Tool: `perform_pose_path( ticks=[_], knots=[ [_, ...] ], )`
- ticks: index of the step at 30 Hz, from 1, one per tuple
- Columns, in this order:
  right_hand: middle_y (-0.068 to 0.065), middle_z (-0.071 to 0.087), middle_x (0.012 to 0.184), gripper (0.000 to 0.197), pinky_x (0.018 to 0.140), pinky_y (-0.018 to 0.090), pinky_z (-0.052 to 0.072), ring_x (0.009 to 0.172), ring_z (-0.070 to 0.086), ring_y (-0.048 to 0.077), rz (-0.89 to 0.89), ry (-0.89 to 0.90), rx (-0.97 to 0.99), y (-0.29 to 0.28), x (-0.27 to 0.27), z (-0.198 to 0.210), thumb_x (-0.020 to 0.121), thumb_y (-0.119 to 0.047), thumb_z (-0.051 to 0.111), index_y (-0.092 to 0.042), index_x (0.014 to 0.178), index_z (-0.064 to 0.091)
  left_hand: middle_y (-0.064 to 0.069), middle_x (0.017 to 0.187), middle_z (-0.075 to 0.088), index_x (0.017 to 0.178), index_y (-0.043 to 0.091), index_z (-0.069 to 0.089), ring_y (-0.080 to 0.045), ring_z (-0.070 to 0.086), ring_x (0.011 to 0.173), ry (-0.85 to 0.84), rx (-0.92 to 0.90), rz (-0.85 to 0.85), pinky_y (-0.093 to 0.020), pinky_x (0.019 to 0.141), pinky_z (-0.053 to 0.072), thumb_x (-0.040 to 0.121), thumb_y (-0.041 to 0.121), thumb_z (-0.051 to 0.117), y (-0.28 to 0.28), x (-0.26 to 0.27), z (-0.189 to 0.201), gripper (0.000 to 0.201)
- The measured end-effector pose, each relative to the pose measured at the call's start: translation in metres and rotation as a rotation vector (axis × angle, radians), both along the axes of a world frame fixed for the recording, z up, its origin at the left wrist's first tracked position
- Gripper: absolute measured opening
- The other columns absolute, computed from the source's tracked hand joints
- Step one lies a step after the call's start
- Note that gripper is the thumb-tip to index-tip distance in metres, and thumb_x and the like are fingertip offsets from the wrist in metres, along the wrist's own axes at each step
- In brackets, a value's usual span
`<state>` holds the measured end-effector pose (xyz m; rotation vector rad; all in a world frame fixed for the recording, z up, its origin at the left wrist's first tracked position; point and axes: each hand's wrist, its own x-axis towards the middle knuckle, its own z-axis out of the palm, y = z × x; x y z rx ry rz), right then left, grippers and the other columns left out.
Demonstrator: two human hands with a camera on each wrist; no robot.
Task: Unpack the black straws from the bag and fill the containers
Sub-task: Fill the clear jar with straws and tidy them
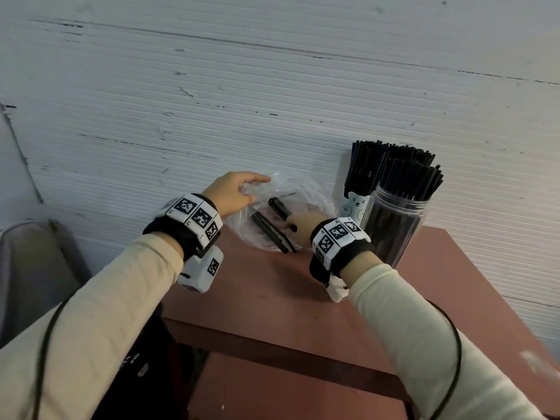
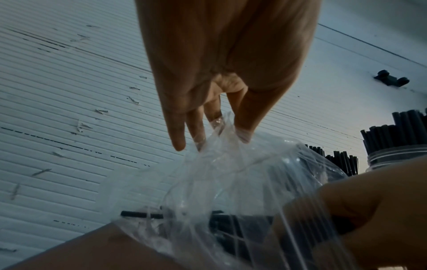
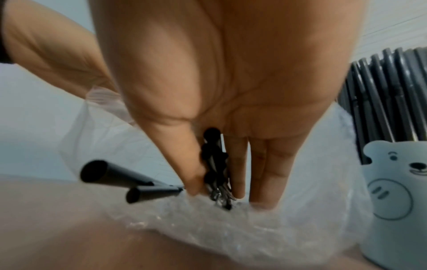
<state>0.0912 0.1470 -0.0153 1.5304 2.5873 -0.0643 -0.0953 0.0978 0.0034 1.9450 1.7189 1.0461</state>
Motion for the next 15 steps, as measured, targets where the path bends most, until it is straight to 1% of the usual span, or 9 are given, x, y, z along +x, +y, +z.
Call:
perform_pose_path(
  ticks=[2,3,6,8,9,11,12,13,15],
  knots=[
    [0.005,0.056,0.132,0.036,0.092,0.027,0.036,0.121,0.050,0.026,0.023,-0.004,0.011,0.003,-0.002,-0.002,0.098,-0.023,0.045,-0.019,0.133,0.054,0.004,0.140,0.053,0.131,0.031,0.058,-0.013,0.046,0.132,-0.010,-0.001,-0.016,-0.019,0.099,0.032,0.090,0.000,0.059,-0.001,0.003,-0.001,0.051],
    [0.004,0.057,0.129,0.035,0.091,0.028,0.036,0.120,0.051,0.026,0.029,-0.001,0.001,0.006,-0.003,-0.004,0.097,-0.022,0.047,-0.020,0.130,0.056,0.003,0.141,0.052,0.131,0.032,0.057,-0.013,0.044,0.133,-0.015,-0.006,-0.036,-0.020,0.102,0.032,0.090,0.001,0.060,-0.001,0.005,0.000,0.052],
    [0.005,0.062,0.120,0.033,0.082,0.028,0.038,0.111,0.057,0.026,-0.004,0.058,-0.072,0.012,-0.001,-0.006,0.092,-0.017,0.050,-0.016,0.124,0.058,0.005,0.143,0.050,0.132,0.033,0.056,-0.012,0.040,0.136,-0.017,-0.029,-0.130,-0.024,0.110,0.026,0.091,0.005,0.062,-0.003,0.010,0.002,0.050],
    [0.008,0.060,0.122,0.038,0.080,0.028,0.040,0.105,0.058,0.026,-0.035,0.115,-0.118,0.015,0.002,-0.005,0.091,-0.013,0.051,-0.015,0.129,0.053,0.005,0.143,0.051,0.132,0.032,0.056,-0.009,0.040,0.136,-0.023,-0.023,-0.181,-0.024,0.113,0.025,0.091,0.005,0.062,-0.004,0.011,0.004,0.049],
    [0.008,0.058,0.125,0.044,0.080,0.027,0.040,0.107,0.057,0.026,-0.041,0.141,-0.146,0.016,0.004,-0.004,0.090,-0.012,0.053,-0.016,0.134,0.049,0.006,0.142,0.052,0.131,0.033,0.056,-0.009,0.041,0.136,-0.029,-0.019,-0.196,-0.026,0.114,0.025,0.091,0.005,0.063,-0.004,0.011,0.004,0.049],
    [0.007,0.054,0.130,0.053,0.074,0.018,0.041,0.107,0.054,0.022,-0.024,0.173,-0.215,0.018,0.007,-0.002,0.090,-0.009,0.055,-0.018,0.141,0.043,0.008,0.139,0.054,0.128,0.036,0.056,-0.007,0.043,0.134,-0.035,-0.008,-0.214,-0.025,0.113,0.027,0.090,0.005,0.064,-0.005,0.012,0.005,0.050],
    [0.005,0.053,0.127,0.055,0.066,0.015,0.039,0.101,0.052,0.018,-0.009,0.184,-0.245,0.019,0.007,-0.002,0.089,-0.008,0.056,-0.019,0.141,0.044,0.009,0.136,0.055,0.126,0.037,0.055,-0.005,0.044,0.131,-0.038,-0.002,-0.218,-0.022,0.110,0.028,0.089,0.003,0.064,-0.005,0.012,0.006,0.051],
    [0.001,0.055,0.118,0.054,0.059,0.013,0.036,0.093,0.051,0.014,0.006,0.198,-0.264,0.020,0.007,-0.001,0.088,-0.006,0.057,-0.020,0.139,0.046,0.010,0.134,0.055,0.124,0.038,0.055,-0.004,0.045,0.129,-0.044,0.004,-0.220,-0.019,0.107,0.029,0.089,0.001,0.064,-0.005,0.013,0.006,0.052],
    [-0.008,0.052,0.094,0.047,0.054,0.014,0.033,0.074,0.049,0.008,0.018,0.208,-0.258,0.020,0.006,-0.001,0.086,-0.003,0.057,-0.020,0.130,0.055,0.009,0.135,0.055,0.121,0.038,0.055,-0.003,0.045,0.128,-0.050,0.011,-0.215,-0.019,0.106,0.029,0.088,0.000,0.064,-0.004,0.014,0.006,0.052]
  ],
)
